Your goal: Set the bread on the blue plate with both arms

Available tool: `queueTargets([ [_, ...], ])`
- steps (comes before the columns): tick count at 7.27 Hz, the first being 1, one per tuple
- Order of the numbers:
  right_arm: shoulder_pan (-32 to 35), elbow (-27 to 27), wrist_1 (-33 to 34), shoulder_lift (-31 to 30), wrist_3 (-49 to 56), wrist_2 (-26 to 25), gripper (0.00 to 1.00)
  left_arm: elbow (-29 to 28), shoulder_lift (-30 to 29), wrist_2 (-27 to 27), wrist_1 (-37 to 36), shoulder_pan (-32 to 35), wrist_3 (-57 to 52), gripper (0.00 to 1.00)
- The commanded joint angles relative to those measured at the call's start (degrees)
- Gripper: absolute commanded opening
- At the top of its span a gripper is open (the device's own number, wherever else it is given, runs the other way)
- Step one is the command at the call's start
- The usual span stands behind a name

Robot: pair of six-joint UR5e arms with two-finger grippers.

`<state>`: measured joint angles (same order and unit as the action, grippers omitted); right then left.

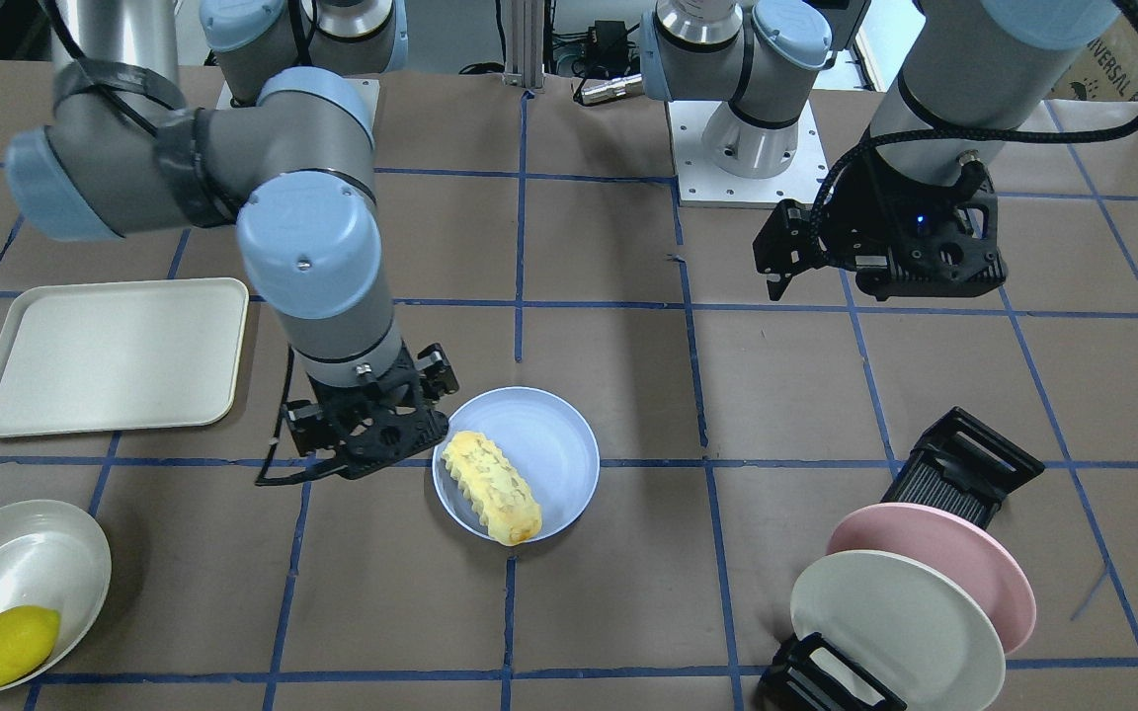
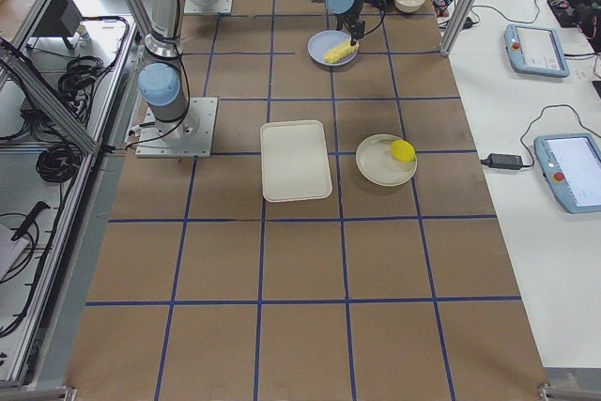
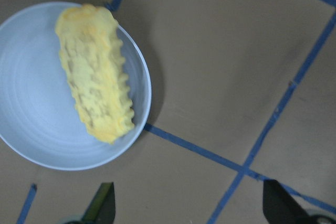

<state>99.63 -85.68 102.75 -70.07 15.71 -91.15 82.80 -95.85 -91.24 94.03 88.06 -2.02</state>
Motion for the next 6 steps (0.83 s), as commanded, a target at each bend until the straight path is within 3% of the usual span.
queueTargets([
  [1,-6.3,-0.2,-15.0,-9.5,0.0,-1.8,1.00,0.3,0.2,-0.2,0.1,0.0,-0.2,1.00],
  [3,-11.5,-0.5,-22.6,-13.6,-0.3,-3.2,1.00,0.3,0.6,0.0,0.3,0.3,0.3,1.00],
  [6,-11.5,-1.8,-22.9,-15.5,-1.1,-2.9,1.00,0.3,0.5,0.0,0.3,0.3,0.4,1.00],
])
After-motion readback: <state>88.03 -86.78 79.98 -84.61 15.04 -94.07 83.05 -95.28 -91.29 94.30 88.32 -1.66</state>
